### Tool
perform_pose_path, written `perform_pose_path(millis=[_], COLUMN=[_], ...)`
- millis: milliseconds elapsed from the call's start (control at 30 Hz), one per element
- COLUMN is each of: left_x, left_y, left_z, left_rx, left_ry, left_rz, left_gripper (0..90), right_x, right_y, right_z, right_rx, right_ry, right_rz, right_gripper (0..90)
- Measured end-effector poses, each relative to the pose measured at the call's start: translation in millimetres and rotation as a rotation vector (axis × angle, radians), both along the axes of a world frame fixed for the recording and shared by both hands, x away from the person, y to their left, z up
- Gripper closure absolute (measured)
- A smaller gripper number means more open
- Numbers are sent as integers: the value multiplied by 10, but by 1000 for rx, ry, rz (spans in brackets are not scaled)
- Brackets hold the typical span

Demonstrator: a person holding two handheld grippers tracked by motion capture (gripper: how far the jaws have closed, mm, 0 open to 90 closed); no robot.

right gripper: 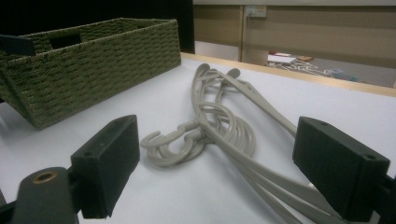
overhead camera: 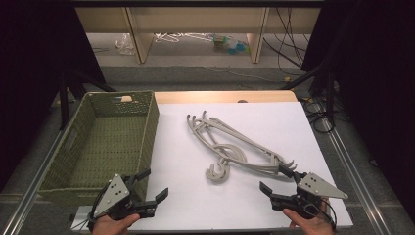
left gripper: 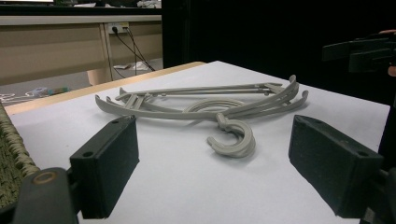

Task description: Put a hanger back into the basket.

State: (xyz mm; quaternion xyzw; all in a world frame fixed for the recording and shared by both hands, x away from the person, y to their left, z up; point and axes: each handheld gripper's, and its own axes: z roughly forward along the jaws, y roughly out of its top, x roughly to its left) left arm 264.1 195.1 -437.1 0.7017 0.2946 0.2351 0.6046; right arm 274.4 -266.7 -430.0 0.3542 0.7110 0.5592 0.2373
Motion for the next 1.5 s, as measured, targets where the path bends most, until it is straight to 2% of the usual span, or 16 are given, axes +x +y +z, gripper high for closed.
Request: perform_pose_path(millis=[333, 467, 500, 567, 633, 733, 767, 867, 933, 967, 1000, 1100, 1200, 1267, 1300, 1500], left_x=[-3, -7, 2, -3, 5, 4, 2, -8, -9, -9, -9, -10, -12, -11, -9, -10], left_y=[-15, -21, -25, -20, -26, -26, -24, -19, -15, -14, -15, -20, -21, -20, -18, -24], left_z=[-4, -5, -10, -7, -10, -10, -8, -5, -3, -2, -3, -3, -5, -5, -3, -3], left_rx=[1, 1, -7, 4, -10, -8, -5, 1, 2, 2, 3, 1, 1, 1, 0, 6], left_ry=[8, 11, 4, 11, 2, 2, 3, 12, 12, 11, 11, 12, 15, 15, 13, 10], left_rz=[-4, -4, -10, -2, -10, -12, -11, -3, -4, -4, -5, -6, -8, -8, -7, -13], left_gripper=[159, 159, 159, 159, 159, 159, 159, 159, 159, 160, 159, 160, 160, 160, 161, 161], right_x=[8, 33, 42, 138, 205, 305, 347, 443, 457, 524, 547, 616, 668, 686, 744, 911], right_y=[10, 16, 22, 20, 21, 65, 92, 162, 184, 228, 246, 303, 347, 363, 394, 479], right_z=[6, 20, 29, 41, 47, 74, 75, 95, 106, 103, 93, 63, 33, 18, -22, -119], right_rx=[-8, -34, -40, -58, -40, -83, -77, -107, -127, -170, -182, -243, -342, -363, -408, -519], right_ry=[4, -4, 10, -4, 25, 20, 6, 14, 39, 42, 39, 81, 92, 100, 131, 179], right_rz=[17, 10, 15, 23, 37, 40, 49, 62, 64, 69, 64, 79, 98, 105, 136, 171], right_gripper=[157, 157, 157, 157, 157, 159, 160, 160, 163, 167, 169, 201, 224, 235, 275, 360])
